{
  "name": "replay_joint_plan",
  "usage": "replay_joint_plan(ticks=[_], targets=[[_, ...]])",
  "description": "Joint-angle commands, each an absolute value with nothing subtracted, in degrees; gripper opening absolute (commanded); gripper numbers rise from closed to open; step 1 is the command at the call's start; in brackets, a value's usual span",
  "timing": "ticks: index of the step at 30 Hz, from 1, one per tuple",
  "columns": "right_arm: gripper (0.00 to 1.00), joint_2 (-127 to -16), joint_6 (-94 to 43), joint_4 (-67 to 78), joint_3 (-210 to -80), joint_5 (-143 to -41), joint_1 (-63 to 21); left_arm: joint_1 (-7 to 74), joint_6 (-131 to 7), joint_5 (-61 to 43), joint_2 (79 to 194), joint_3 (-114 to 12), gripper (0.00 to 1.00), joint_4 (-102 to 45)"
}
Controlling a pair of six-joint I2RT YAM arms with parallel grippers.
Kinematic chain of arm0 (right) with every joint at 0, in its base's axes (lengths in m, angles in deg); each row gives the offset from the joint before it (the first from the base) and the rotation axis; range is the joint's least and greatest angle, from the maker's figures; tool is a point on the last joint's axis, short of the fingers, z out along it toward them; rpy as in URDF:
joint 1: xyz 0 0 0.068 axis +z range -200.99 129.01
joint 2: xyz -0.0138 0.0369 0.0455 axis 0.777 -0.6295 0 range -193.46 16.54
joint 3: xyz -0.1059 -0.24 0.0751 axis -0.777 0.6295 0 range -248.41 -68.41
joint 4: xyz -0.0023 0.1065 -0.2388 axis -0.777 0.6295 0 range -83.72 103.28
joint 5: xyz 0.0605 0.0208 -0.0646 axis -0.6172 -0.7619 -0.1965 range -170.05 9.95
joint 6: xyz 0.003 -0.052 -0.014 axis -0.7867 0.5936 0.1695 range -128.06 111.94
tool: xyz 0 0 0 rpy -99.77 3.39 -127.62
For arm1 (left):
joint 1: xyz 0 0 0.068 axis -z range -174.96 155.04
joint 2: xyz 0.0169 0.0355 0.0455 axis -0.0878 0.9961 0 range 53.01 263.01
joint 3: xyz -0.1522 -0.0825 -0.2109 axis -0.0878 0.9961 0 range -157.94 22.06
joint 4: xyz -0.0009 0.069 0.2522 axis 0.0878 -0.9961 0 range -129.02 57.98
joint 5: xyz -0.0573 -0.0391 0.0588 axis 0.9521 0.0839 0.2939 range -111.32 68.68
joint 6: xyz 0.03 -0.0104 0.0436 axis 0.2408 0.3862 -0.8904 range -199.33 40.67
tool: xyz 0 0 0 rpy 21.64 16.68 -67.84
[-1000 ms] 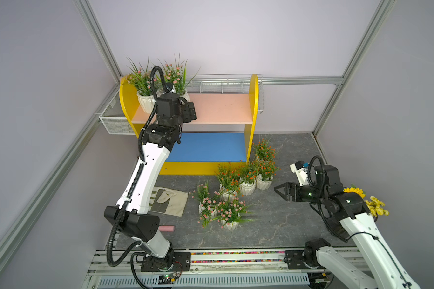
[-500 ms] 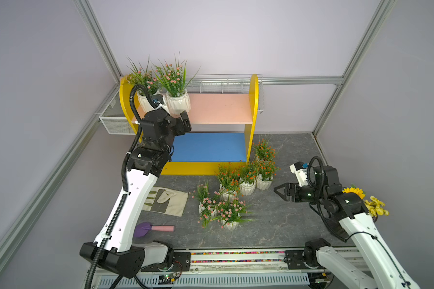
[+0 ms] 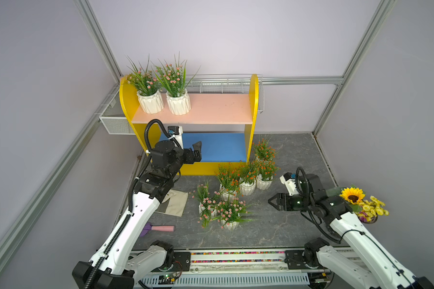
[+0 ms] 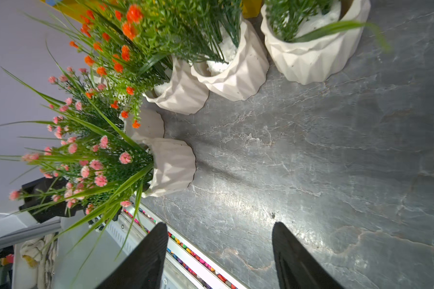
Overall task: Place the baby's breath potted plants on the rack by color
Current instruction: Place the baby's breath potted plant on the rack, then pick up the baby's breath potted plant from the center of the board.
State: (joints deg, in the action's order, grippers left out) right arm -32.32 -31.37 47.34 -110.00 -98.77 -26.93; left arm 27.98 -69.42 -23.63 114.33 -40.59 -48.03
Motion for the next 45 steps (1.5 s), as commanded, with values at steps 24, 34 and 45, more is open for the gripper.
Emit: replay_joint_plan(ticks=[24,34,45], targets=[[0.45,-49.2,-42.1,24.5,-105.5,-85.3,-6.2,31.7,-65.6,-12.6,104.0,-17.7,1.0,-36.4],[0.38,-54.5,-42.0,22.3,-109.9,-84.8,-0.8,31.7,-66.0,-13.6,103.2,-18.4,1.0,-37.5],[0.33,-57.7,-42.2,22.4,-112.4,-83.7,3.1,31.7,-66.3,-14.2,103.0,-18.8,1.0,-38.3]])
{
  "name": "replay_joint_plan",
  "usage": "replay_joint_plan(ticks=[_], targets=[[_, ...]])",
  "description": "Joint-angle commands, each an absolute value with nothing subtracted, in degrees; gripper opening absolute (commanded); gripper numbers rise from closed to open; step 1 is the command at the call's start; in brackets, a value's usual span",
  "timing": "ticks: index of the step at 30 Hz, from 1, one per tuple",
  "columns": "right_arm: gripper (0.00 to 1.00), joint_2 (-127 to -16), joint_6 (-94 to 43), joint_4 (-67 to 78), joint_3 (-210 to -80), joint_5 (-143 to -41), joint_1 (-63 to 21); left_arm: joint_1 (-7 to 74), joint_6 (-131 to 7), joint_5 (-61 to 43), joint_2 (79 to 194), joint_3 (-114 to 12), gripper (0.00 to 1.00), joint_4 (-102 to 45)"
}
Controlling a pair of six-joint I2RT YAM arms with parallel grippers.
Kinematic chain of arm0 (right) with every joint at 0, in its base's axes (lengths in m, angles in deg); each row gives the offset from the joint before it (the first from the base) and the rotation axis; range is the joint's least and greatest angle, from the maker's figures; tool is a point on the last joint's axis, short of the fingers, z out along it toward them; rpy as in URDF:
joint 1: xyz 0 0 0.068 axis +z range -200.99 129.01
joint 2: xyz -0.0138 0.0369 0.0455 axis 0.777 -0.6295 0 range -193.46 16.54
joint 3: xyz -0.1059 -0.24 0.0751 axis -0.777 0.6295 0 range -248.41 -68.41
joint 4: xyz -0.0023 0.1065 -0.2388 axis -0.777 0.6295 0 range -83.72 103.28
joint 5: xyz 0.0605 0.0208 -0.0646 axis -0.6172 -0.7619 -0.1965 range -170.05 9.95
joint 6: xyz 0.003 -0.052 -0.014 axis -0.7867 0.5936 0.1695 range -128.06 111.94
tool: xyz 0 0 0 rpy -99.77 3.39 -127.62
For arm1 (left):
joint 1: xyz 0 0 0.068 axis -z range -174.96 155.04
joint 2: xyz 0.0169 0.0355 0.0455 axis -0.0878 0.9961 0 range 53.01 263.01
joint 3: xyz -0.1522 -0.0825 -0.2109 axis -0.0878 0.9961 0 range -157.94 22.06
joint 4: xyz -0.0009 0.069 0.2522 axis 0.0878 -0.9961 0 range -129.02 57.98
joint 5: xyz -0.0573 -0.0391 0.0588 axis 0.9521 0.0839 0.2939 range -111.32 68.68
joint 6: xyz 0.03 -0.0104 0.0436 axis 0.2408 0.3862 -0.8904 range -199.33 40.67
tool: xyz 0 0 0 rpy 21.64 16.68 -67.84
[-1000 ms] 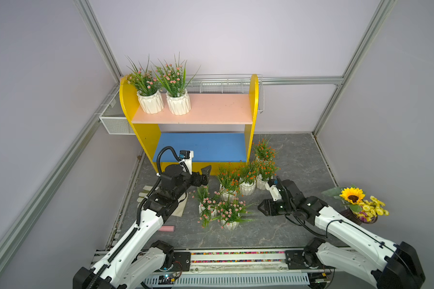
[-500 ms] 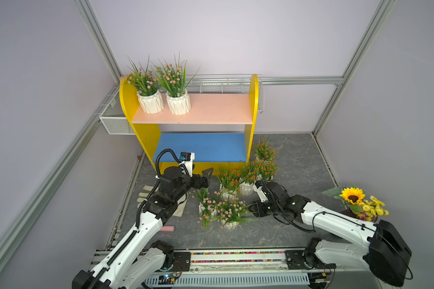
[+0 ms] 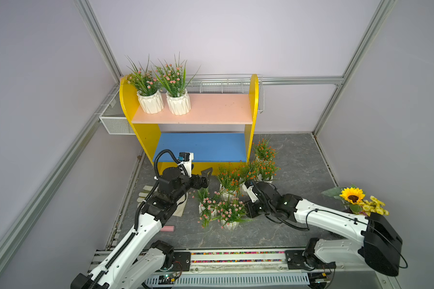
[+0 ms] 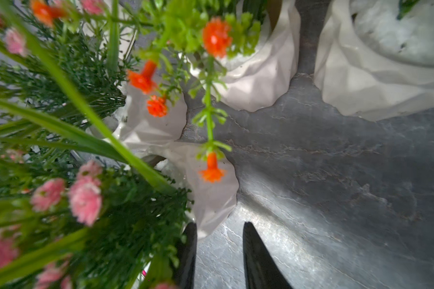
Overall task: Place the baby's breath potted plants on the rack by color
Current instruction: Pick up the baby's breath potted plant from the center of the board.
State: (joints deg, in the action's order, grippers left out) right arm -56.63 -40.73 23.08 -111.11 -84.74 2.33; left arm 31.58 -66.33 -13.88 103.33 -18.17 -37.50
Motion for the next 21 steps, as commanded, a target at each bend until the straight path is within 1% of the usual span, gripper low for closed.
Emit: replay_joint_plan(ticks=[1,15,21], targets=[[0.32,-58.0,-42.3,22.3,-112.6,-83.6,3.4,31.7,-66.3,-14.1,103.1,-18.9,1.0,-38.5],[0.31,-62.9,-42.4,23.1,-115.6,-82.1,6.5,31.7,-67.1,-14.7,103.1,-19.3,1.0,-39.7],[0.28,-65.1,-43.0,24.2,-116.7,-80.6,6.8,31.7,-67.3,-14.7,102.8,-19.4,1.0,-40.3]])
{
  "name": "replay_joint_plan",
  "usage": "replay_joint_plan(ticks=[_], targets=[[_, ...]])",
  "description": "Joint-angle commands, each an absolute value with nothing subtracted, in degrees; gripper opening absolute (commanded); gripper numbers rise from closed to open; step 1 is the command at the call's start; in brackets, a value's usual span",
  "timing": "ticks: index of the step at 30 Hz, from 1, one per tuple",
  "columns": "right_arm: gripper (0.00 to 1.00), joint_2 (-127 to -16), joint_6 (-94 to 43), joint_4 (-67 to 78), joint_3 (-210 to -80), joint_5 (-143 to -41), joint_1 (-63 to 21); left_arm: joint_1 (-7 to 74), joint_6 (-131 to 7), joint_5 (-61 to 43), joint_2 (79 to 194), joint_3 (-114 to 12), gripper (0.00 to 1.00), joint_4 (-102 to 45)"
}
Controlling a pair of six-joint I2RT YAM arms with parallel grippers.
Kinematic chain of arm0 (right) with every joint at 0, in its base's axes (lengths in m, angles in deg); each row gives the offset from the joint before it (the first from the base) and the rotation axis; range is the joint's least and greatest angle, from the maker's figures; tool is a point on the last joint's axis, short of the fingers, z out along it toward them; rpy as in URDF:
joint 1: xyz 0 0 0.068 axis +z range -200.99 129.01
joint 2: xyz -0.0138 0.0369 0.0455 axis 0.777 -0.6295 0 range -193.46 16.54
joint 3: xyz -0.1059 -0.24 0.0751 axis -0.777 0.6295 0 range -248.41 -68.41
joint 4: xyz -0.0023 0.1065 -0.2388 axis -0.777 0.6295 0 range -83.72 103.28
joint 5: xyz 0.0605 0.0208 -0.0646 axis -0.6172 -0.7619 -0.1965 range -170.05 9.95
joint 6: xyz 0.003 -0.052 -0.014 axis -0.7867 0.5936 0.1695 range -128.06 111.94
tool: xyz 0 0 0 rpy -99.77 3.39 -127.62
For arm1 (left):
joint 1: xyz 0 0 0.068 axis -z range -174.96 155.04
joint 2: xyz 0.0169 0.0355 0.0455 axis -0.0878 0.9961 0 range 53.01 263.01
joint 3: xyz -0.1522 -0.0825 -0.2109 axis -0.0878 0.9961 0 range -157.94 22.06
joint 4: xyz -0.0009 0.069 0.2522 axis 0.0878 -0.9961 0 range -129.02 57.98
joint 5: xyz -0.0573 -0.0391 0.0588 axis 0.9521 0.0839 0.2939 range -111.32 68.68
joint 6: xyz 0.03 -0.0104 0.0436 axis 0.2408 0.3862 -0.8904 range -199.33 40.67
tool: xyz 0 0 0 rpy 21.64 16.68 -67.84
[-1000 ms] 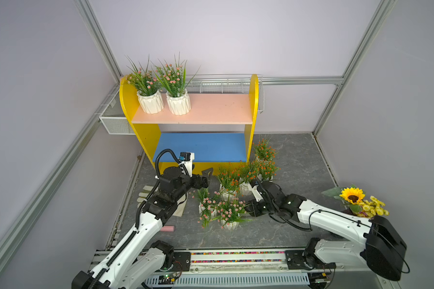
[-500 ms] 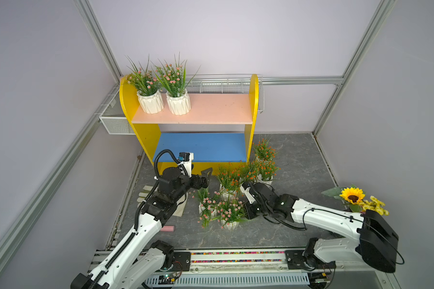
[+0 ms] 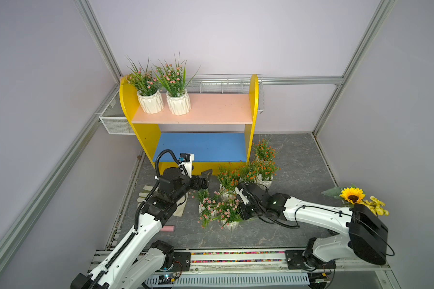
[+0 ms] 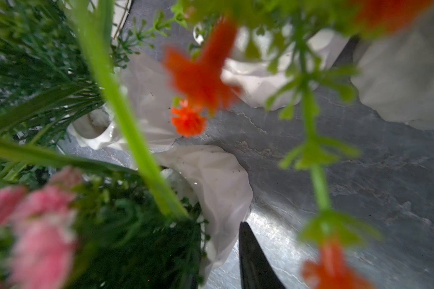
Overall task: Place the baby's breath potted plants on the rack by color
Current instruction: Pick up the baby's breath potted plant from the center of the board.
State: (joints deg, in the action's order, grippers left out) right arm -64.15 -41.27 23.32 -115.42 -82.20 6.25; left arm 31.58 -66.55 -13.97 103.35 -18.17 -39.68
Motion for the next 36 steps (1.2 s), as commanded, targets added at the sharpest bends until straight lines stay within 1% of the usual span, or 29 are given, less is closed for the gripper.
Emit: replay_joint_plan(ticks=[1,10,15,21,29,36], targets=[[0.28,-65.4,-43.0,24.4,-116.8,-80.4,7.0,31.7,-67.4,-14.7,102.6,-19.4,1.0,-40.4],[0.25,-67.5,-43.0,27.3,-118.4,-78.0,7.6,31.7,-67.6,-14.8,101.3,-19.2,1.0,-41.4],[0.21,-67.7,-42.8,29.3,-120.2,-76.1,7.8,31.7,-67.6,-14.7,100.9,-19.1,1.0,-41.9],[0.13,-67.5,-42.3,31.3,-120.9,-75.2,7.8,31.7,-67.5,-14.6,100.4,-19.1,1.0,-42.0],[0.11,-65.2,-40.3,34.5,-122.9,-75.6,7.3,31.7,-68.0,-12.9,99.6,-19.4,1.0,-42.4],[0.1,-60.5,-36.2,41.1,-125.6,-78.5,3.0,31.7,-68.7,-9.4,99.6,-20.1,1.0,-42.5]])
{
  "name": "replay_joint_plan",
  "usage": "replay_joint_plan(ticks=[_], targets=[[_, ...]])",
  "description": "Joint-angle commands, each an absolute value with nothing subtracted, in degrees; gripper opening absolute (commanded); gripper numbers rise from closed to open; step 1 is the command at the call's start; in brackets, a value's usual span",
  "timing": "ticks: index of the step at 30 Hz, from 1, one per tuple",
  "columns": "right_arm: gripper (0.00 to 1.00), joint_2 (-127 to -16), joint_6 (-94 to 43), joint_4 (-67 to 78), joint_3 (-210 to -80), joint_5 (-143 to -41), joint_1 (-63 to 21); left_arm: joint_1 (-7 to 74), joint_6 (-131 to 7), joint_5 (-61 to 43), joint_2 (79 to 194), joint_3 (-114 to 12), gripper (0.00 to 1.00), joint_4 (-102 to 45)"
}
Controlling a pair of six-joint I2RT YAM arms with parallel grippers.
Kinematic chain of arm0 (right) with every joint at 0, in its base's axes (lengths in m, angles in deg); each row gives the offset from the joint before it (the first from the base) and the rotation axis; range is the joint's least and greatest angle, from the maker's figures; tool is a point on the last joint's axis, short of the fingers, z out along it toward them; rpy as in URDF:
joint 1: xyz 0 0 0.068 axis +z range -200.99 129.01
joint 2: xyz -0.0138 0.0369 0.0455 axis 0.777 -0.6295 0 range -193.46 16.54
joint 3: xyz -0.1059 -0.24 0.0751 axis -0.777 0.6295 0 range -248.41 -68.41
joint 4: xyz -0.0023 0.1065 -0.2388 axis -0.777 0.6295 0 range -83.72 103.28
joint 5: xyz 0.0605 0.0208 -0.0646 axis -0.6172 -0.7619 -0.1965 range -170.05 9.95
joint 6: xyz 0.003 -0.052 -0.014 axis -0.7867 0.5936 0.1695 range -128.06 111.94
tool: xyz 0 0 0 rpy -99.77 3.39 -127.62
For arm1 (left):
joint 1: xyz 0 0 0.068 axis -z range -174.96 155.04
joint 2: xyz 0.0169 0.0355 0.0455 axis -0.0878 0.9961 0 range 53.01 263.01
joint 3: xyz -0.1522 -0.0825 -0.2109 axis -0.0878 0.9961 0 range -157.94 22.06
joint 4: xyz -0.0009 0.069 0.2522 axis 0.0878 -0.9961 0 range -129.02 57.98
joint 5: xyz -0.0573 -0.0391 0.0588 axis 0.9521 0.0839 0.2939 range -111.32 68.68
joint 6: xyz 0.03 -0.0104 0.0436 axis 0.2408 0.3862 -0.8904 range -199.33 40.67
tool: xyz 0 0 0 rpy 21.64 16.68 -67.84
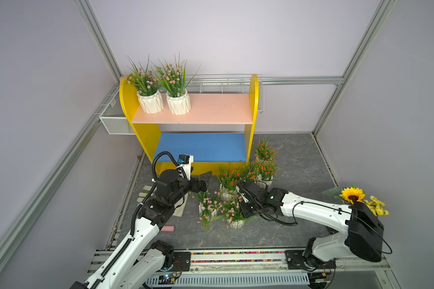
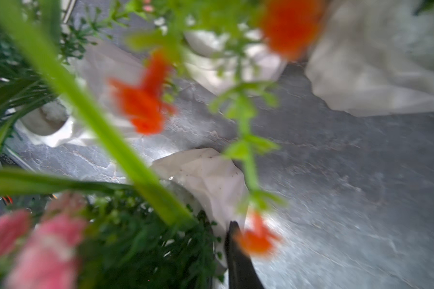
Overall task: Place the baby's breath potted plants on the rack by color
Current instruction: Pick up the baby's breath potted plant from the center of the board.
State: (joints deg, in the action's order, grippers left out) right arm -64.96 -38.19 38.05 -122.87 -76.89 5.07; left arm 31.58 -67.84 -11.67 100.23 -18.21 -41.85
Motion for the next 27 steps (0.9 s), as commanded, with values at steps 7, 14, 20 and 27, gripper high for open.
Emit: replay_joint_plan(ticks=[7,14,20,27], targets=[[0.1,-54.1,-31.2,49.8,-130.6,-81.5,-3.1,31.7,-68.8,-6.4,99.9,-20.4,1.0,-41.1],[0.1,-51.0,-27.2,55.6,-135.7,-86.5,-9.6,32.5,-67.1,-2.7,101.1,-21.0,1.0,-36.8],[0.1,-48.7,-24.4,59.4,-139.2,-89.7,-15.1,33.0,-66.4,-3.6,102.9,-22.8,0.99,-37.1],[0.11,-48.7,-21.3,63.8,-143.4,-94.4,-20.8,38.5,-69.4,-3.1,104.2,-20.8,1.0,-33.3]])
